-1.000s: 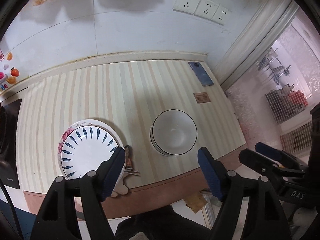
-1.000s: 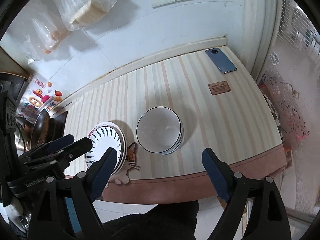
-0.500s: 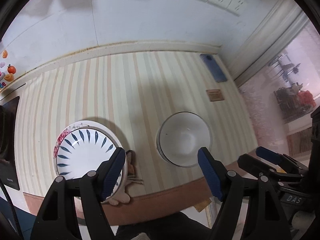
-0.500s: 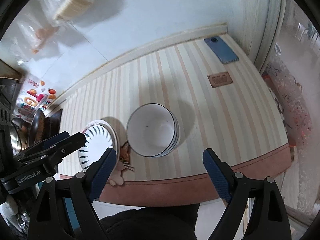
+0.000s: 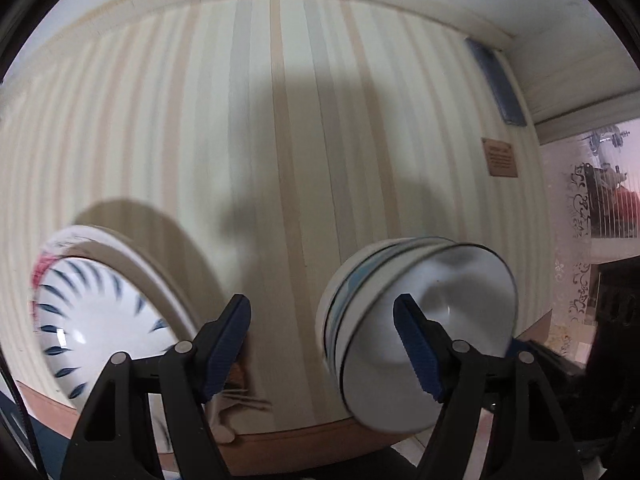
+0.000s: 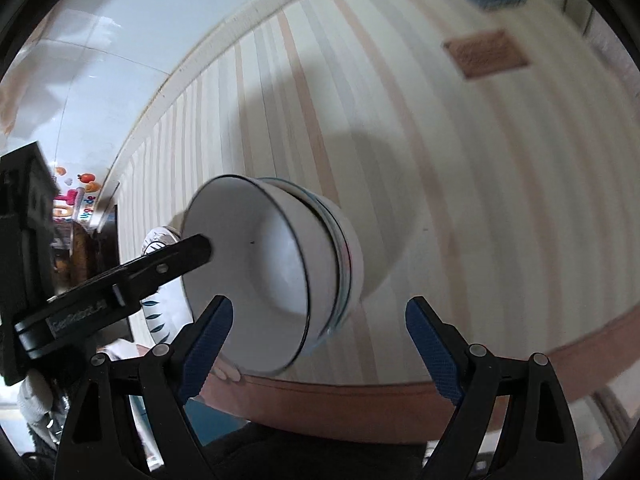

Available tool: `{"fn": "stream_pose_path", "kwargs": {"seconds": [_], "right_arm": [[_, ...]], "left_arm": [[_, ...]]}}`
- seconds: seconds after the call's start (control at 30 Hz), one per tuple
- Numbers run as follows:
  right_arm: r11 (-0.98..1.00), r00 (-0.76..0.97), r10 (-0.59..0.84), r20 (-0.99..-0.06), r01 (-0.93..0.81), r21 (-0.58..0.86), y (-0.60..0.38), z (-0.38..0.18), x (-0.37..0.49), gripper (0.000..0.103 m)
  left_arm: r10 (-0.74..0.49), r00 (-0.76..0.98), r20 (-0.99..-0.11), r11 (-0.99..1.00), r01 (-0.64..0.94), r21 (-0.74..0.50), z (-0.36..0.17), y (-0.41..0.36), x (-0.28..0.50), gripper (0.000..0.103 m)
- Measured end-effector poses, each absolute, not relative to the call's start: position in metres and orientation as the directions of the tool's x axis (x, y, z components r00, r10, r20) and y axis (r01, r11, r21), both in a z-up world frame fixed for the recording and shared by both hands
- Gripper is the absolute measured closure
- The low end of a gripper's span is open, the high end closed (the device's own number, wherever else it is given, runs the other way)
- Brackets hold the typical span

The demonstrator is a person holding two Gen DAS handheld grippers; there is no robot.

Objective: Organize plates and bowls
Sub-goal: 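Regrip the bowl stack rim with both grippers and lift it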

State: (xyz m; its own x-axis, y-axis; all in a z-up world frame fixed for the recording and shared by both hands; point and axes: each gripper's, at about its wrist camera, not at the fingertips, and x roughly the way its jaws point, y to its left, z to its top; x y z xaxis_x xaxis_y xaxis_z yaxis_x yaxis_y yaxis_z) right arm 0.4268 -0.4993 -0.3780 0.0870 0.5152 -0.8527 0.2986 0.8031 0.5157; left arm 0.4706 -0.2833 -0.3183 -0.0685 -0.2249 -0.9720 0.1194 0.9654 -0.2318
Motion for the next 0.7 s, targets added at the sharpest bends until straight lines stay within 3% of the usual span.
{"fn": "stream_pose_path", "kwargs": {"seconds": [0.3,0.37,0.43,0.47,0.5,0.7], "right_arm": [[0.737,0.065,0.603,-0.795,0.337,0.586,-0.495,-0.429,0.442,0.013],[0.728,0.071,0.611,-0.789,0.342,0.594,-0.494,-0.434,0.443,0.013],[0.721,0.081,0.619,-0.781,0.337,0.606,-0.494,-0.434,0.446,0.021],[0.715,0.079,0.626,-0.776,0.339,0.612,-0.494,-0.436,0.447,0.03],[0.708,0.079,0.633,-0.77,0.344,0.617,-0.494,-0.437,0.447,0.034],[0.699,0.106,0.634,-0.766,0.346,0.626,-0.491,-0.436,0.445,0.037]], "left_arm": [[-0.3,-0.135,-0.944,0.945,0.091,-0.313,-0.347,-0.291,0.476,0.034],[-0.314,-0.131,-0.94,0.941,0.09,-0.327,-0.347,-0.293,0.478,0.042],[-0.336,-0.119,-0.935,0.933,0.094,-0.347,-0.345,-0.295,0.477,0.052],[-0.34,-0.12,-0.933,0.931,0.1,-0.352,-0.344,-0.297,0.477,0.055],[-0.335,-0.119,-0.935,0.931,0.107,-0.348,-0.343,-0.298,0.477,0.055],[-0.318,-0.099,-0.943,0.938,0.113,-0.328,-0.341,-0.299,0.476,0.057]]}}
